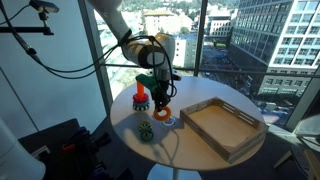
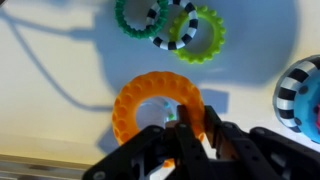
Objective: Put the orange ring on the orange stand.
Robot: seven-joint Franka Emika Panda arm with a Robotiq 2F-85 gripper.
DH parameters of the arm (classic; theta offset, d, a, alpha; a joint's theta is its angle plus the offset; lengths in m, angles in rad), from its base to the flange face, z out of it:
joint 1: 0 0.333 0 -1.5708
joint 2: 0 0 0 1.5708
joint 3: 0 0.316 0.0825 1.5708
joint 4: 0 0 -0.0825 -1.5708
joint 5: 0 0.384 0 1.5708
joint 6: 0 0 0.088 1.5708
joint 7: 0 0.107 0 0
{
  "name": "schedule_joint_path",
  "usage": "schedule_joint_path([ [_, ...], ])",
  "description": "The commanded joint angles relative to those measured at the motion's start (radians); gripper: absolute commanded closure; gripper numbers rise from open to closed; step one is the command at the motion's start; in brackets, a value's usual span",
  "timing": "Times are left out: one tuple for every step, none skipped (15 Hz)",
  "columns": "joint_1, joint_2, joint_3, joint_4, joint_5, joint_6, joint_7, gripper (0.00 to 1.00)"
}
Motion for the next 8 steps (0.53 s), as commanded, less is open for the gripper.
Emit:
schedule_joint_path([
  [0.025,-0.041,-0.009,0.046,-0.032,-0.121,-0.01,0.92],
  [0.034,-0.051,-0.011,0.057,-0.044,-0.151,-0.003,0.92],
  [0.045,-0.059,-0.014,0.068,-0.061,-0.179,0.007,0.92],
  [0.053,-0.067,-0.014,0.079,-0.073,-0.205,0.009,0.92],
  [0.059,-0.076,-0.011,0.091,-0.084,-0.235,0.006,0.92],
  [0.065,-0.084,-0.009,0.103,-0.092,-0.264,0.003,0.92],
  [0.072,-0.091,-0.007,0.114,-0.103,-0.295,0.001,0.92],
  [0.079,-0.098,-0.005,0.125,-0.112,-0.319,0.0,0.92],
])
